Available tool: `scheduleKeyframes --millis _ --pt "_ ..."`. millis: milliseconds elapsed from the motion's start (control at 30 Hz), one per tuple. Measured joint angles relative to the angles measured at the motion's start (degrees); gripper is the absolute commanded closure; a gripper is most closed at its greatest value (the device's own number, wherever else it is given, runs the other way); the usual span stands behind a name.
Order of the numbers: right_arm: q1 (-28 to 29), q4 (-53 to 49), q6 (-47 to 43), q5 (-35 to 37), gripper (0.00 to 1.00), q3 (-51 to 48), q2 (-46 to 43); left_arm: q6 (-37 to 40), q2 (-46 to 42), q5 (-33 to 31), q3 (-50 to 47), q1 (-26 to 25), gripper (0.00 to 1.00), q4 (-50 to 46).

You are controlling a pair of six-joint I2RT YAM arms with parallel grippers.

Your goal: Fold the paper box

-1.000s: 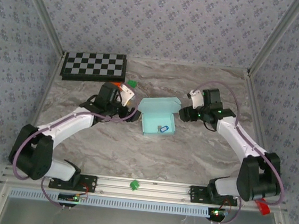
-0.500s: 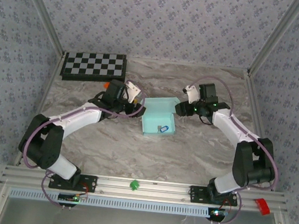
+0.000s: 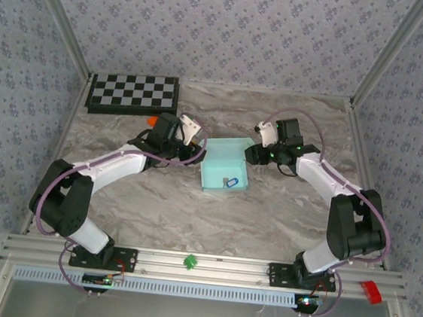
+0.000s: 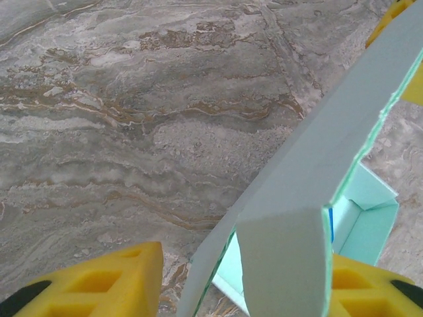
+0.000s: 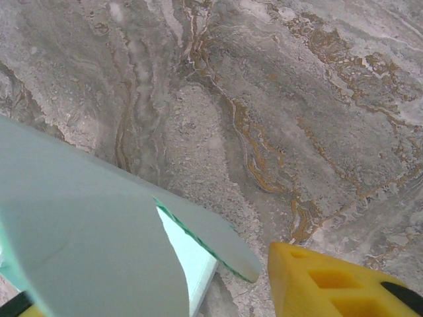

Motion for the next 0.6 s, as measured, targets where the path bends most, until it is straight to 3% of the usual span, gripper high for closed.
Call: scheduleKeyframes --millis 600 --pt "2.49 3.48 6.1 5.27 0.75 -1.18 -0.72 -2.21 0.98 -1.27 0.0 0.0 0.67 0.0"
